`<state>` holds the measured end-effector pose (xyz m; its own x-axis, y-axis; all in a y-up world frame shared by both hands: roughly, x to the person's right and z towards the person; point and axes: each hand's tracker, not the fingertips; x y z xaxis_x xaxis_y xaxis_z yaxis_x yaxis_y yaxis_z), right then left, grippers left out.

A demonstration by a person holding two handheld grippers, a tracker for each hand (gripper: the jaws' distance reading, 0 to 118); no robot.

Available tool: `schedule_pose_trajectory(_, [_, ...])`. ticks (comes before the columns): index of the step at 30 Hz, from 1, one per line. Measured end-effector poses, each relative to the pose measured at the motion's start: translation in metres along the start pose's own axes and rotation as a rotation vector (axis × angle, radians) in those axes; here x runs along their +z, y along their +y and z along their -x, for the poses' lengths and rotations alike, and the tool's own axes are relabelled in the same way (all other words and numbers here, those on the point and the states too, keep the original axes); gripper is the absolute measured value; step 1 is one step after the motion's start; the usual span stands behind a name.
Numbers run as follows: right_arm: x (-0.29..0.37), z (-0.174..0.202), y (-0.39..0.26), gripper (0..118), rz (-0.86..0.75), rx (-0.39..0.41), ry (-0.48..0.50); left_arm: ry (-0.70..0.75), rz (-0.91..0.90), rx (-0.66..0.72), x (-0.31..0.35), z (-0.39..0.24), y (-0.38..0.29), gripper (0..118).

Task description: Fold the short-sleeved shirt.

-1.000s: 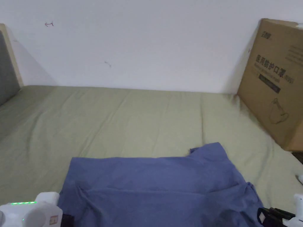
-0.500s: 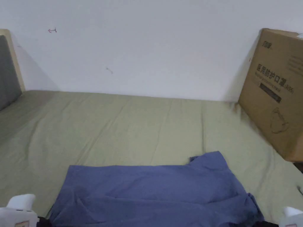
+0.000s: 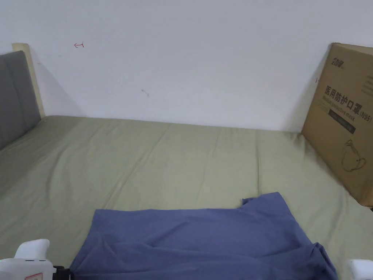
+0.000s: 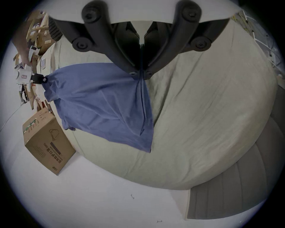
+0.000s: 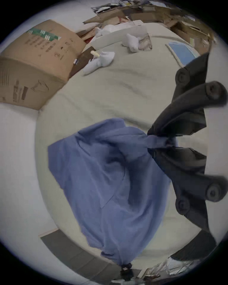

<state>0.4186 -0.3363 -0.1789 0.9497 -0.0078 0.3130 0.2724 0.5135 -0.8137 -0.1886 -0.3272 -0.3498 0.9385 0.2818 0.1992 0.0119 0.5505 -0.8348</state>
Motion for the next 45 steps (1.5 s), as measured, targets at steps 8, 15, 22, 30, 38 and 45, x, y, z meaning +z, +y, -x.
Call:
schedule_pose_trajectory(8, [0.051, -0.024, -0.062, 12, 0.073, -0.15, 0.083, 0.018, 0.06, 0.011, 0.047, 0.017, -0.052, 2])
schedule_pose_trajectory(15, [0.042, -0.021, -0.106, 21, 0.178, -0.147, 0.081, -0.006, 0.174, 0.036, 0.046, 0.039, -0.093, 9])
schedule_pose_trajectory(22, [0.068, -0.002, -0.093, 118, 0.046, -0.085, 0.018, 0.008, 0.025, -0.012, 0.076, 0.034, -0.079, 114])
schedule_pose_trajectory(30, [0.128, 0.043, -0.052, 118, -0.277, -0.174, 0.159, -0.097, -0.18, -0.097, 0.113, -0.013, -0.041, 113])
schedule_pose_trajectory(38, [0.143, 0.082, 0.015, 0, -0.522, -0.123, 0.253, -0.139, -0.369, -0.225, 0.116, -0.062, 0.021, 2])
schedule_pose_trajectory(45, [0.099, 0.097, 0.074, 0, -0.469, -0.102, 0.303, 0.005, 0.007, -0.176, 0.009, -0.039, 0.121, 2])
